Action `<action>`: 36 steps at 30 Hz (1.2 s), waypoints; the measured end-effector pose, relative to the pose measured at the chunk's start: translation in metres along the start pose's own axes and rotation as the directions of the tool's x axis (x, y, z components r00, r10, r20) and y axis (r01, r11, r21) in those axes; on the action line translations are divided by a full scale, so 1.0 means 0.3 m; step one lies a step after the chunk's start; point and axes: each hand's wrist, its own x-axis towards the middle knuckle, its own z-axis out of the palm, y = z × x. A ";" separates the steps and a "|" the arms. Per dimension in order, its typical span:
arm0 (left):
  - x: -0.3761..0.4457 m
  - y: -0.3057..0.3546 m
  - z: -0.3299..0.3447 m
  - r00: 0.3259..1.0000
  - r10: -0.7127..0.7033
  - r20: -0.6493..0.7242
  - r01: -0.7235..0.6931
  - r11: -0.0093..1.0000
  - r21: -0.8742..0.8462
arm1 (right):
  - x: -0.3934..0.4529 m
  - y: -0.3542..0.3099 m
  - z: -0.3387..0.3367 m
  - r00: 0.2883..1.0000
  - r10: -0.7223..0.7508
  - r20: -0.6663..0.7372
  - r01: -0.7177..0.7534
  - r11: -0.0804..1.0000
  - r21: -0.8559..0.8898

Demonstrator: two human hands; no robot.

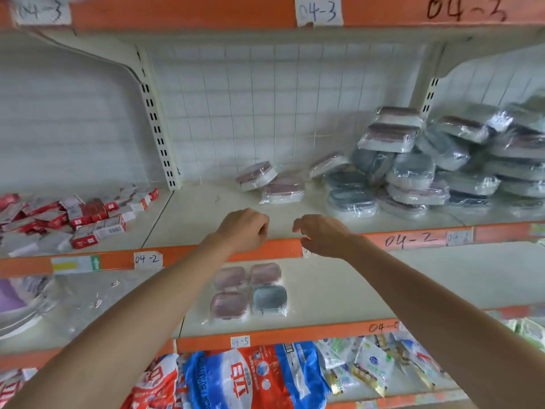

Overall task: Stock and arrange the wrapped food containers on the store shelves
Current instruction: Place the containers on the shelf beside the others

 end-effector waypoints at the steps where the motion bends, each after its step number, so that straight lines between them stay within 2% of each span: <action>1: 0.039 -0.010 -0.007 1.000 -0.015 -0.018 0.014 1.000 -0.004 | 0.030 0.025 -0.019 1.000 0.002 0.003 -0.002 1.000 -0.007; 4: 0.138 -0.038 -0.001 0.995 -0.070 -0.076 0.067 0.997 -0.037 | 0.119 0.094 -0.059 1.000 -0.019 -0.015 0.018 1.000 -0.019; 7: 0.206 -0.064 0.024 0.992 -0.121 -0.034 0.119 0.992 -0.039 | 0.196 0.153 -0.068 0.999 -0.035 0.018 0.035 0.999 -0.035; 12: 0.316 -0.150 0.042 0.980 -0.195 -0.043 0.194 0.981 -0.020 | 0.374 0.230 -0.087 0.997 -0.070 0.017 0.071 0.991 -0.114; 15: 0.378 -0.225 0.053 0.972 -0.235 -0.009 0.234 0.971 -0.038 | 0.478 0.239 -0.064 0.996 -0.084 0.034 0.089 0.979 -0.183; 19: 0.481 -0.336 0.058 0.960 -0.261 0.100 0.269 0.960 -0.074 | 0.597 0.249 -0.040 0.995 -0.050 0.085 0.065 0.982 -0.175; 24: 0.585 -0.428 0.069 0.951 -0.222 0.217 0.241 0.968 -0.065 | 0.704 0.279 -0.035 0.996 0.010 0.087 0.002 0.992 -0.128; 28: 0.639 -0.442 0.101 0.952 -0.168 0.254 0.185 0.982 -0.047 | 0.725 0.290 0.026 0.971 0.088 0.221 -0.060 0.990 -0.130; 30: 0.658 -0.425 0.122 0.953 -0.164 0.253 0.183 0.982 -0.050 | 0.724 0.291 0.055 0.977 0.097 0.190 -0.070 0.988 -0.140; 33: 0.677 -0.399 0.121 0.970 -0.162 0.184 0.167 0.986 -0.013 | 0.717 0.284 0.053 0.992 0.089 0.091 -0.070 0.980 -0.187; 36: 0.666 -0.382 0.106 0.968 -0.155 0.198 0.155 0.988 0.013 | 0.702 0.269 0.055 0.992 0.073 0.098 -0.055 0.982 -0.182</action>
